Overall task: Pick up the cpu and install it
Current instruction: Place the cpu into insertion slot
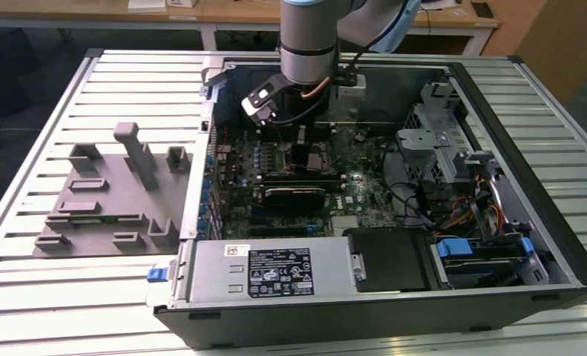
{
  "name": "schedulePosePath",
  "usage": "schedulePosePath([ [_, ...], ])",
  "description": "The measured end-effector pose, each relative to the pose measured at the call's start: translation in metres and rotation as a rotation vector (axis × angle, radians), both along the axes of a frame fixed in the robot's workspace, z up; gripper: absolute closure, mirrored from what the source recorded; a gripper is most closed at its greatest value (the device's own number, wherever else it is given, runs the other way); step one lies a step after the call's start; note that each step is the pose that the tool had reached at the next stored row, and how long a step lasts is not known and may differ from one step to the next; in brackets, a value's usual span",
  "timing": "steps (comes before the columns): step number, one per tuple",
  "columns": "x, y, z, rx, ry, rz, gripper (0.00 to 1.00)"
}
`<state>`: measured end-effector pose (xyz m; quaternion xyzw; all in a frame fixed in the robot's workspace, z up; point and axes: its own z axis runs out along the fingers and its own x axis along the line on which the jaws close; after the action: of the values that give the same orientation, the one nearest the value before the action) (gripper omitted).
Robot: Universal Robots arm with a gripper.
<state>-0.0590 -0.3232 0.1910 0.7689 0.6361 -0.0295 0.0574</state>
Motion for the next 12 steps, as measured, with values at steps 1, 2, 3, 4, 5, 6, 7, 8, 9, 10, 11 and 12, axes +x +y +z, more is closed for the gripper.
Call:
schedulePosePath([
  [1,0.0000,0.0000,0.0004,0.0003,-0.0003,0.000,0.41],
  [2,0.0001,0.0001,0.0007,0.0007,-0.0007,0.000,0.41],
  [3,0.0001,0.0001,0.0008,0.0008,-0.0007,0.000,0.41],
  [4,0.0001,0.0001,0.0010,0.0007,-0.0005,0.000,0.41],
  [5,0.0001,0.0001,0.0012,0.0003,-0.0002,0.000,0.41],
  [6,0.0000,0.0000,0.0012,0.0002,-0.0001,0.000,0.41],
  [7,0.0000,0.0000,0.0013,0.0002,-0.0001,0.000,0.41],
  [8,0.0000,0.0000,0.0015,0.0001,-0.0001,0.000,0.41],
  [9,0.0000,-0.0001,0.0024,-0.0006,-0.0002,0.000,0.41],
  [10,0.0000,-0.0001,0.0035,-0.0002,0.0000,0.000,0.41],
  [11,0.0000,0.0000,0.0040,-0.0001,0.0001,0.000,0.41],
  [12,0.0000,0.0000,0.0040,0.0001,0.0000,0.000,0.41],
])
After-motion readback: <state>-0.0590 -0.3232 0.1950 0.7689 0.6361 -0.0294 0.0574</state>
